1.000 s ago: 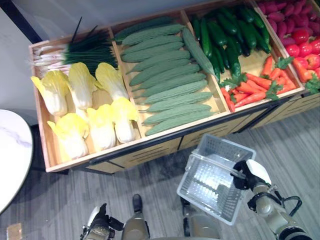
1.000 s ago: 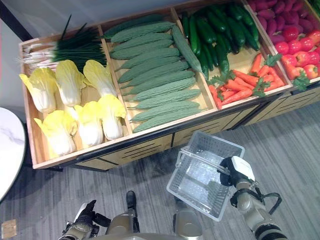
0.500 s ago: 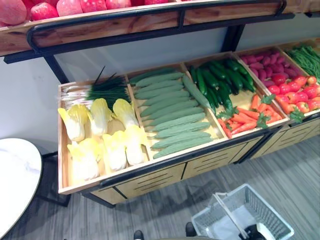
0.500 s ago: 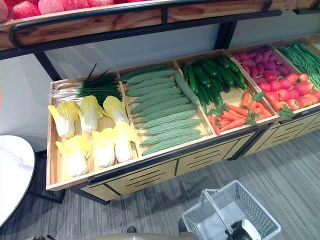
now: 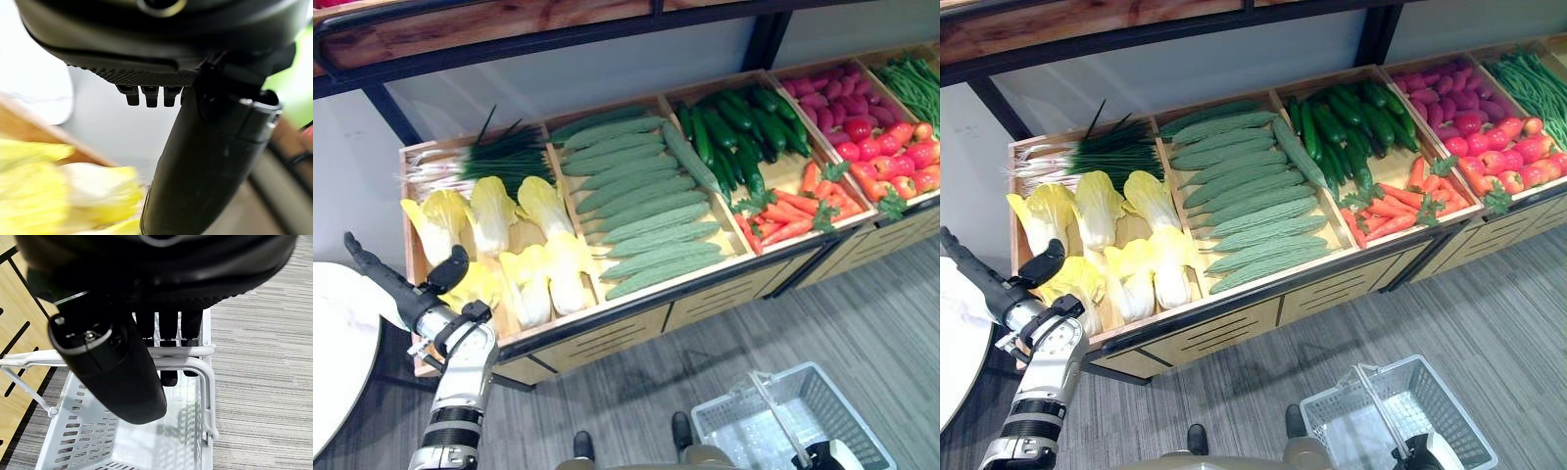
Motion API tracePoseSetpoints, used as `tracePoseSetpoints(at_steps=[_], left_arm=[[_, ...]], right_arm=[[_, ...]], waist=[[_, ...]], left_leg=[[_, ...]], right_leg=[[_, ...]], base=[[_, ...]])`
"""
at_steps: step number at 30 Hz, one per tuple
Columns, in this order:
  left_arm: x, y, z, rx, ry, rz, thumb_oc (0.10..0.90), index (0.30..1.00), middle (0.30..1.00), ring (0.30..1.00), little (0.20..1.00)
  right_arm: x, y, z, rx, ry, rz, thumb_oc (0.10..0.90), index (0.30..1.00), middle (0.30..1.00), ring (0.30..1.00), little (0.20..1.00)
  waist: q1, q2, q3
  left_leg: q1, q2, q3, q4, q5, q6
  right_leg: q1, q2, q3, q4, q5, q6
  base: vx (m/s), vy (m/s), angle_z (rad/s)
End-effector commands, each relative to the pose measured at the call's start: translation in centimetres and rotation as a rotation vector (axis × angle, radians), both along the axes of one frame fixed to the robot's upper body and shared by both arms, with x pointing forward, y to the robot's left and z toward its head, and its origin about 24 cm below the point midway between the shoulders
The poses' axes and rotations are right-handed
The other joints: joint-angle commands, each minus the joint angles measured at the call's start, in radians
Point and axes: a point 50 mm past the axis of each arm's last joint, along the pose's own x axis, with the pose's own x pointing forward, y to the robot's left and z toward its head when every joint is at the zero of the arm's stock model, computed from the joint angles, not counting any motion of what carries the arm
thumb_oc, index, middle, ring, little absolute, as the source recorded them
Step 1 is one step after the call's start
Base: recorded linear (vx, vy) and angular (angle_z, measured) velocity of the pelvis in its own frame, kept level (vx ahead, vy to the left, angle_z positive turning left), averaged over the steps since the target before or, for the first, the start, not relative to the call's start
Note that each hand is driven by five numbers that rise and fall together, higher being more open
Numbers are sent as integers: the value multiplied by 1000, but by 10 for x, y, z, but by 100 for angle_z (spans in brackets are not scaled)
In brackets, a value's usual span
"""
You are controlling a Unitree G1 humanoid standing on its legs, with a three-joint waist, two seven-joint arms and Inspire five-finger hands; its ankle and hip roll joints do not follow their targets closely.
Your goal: Get the vegetables into the basket
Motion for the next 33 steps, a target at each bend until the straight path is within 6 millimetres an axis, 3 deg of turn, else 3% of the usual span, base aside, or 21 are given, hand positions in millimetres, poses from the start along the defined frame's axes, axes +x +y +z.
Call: tracePoseSetpoints(at_steps=[1, 8, 14, 20, 24, 33], left_arm=[[14, 2, 18, 96, -54, -140, 900, 1000, 1000, 1000, 1000], [9, -10, 11, 22, -83, -179, 900, 1000, 1000, 1000, 1000], [-1, -2, 10, 126, -18, -142, 900, 1000, 1000, 1000, 1000], [-5, 9, 15, 258, 30, -79, 900, 1000, 1000, 1000, 1000], [-10, 10, -13, 161, 174, -108, 900, 1000, 1000, 1000, 1000], [-4, 24, -23, 163, 333, -90, 900, 1000, 1000, 1000, 1000]], right_arm=[[26, -11, 10, -75, -66, 73, 400, 300, 300, 300, 300], [24, -9, 9, -85, -57, 69, 400, 300, 300, 300, 300], [12, -5, 5, -72, -35, 42, 400, 300, 300, 300, 300], [14, 0, 4, -69, -46, 61, 400, 300, 300, 300, 300], [17, -2, 5, -79, -45, 81, 400, 300, 300, 300, 300], [28, -8, 9, -84, -35, 130, 400, 300, 300, 300, 300]], waist=[[14, -58, -1], [17, -60, -11], [23, -67, -14], [27, -71, -17], [19, -68, -18], [0, -64, -3]], left_leg=[[-4, -2, -35, 1, -26, -10], [2, -2, -39, 1, -32, -6], [3, -2, -42, 1, -33, -6], [5, -5, -43, 1, -37, -6], [4, -7, -39, 1, -37, -4], [-16, -4, -21, 1, -35, -6]], right_leg=[[2, -72, 11, 17, -12, 68], [8, -71, 15, 12, -13, 67], [13, -72, 9, 11, -14, 68], [15, -74, 8, 10, -13, 70], [8, -74, 10, 10, -10, 70], [-28, -75, 28, 7, 6, 74]], base=[[12, -6, 4], [4, 0, 0], [-2, -1, 1], [0, 0, 1], [0, 0, 0], [-11, 22, -6]])
